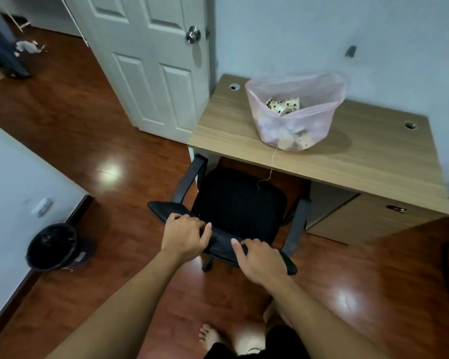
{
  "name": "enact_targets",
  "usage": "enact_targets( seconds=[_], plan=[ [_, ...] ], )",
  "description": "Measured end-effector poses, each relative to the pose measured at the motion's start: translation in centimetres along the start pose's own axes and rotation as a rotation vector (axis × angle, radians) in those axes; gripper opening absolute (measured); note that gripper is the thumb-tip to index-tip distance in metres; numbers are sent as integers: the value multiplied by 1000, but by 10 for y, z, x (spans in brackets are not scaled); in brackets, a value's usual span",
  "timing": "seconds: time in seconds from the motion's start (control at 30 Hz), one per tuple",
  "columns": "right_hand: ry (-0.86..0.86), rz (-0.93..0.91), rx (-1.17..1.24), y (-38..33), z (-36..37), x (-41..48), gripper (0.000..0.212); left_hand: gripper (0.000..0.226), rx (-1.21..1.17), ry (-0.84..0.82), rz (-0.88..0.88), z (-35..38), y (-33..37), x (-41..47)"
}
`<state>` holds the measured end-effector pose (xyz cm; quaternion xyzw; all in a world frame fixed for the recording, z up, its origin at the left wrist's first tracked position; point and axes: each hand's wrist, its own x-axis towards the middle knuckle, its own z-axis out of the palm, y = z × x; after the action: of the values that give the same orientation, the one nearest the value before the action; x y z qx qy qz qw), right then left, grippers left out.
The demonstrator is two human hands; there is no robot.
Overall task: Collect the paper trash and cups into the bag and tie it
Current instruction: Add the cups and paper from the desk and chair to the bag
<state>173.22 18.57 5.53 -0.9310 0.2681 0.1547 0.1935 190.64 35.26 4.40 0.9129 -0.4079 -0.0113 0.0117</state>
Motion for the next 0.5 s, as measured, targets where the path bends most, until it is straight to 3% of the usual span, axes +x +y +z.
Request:
enact_targets(
  seconds=[0.5],
  plan=[
    [130, -1, 10, 106, -85, 100, 61, 49, 2, -136, -102, -2, 75, 156]
  ],
)
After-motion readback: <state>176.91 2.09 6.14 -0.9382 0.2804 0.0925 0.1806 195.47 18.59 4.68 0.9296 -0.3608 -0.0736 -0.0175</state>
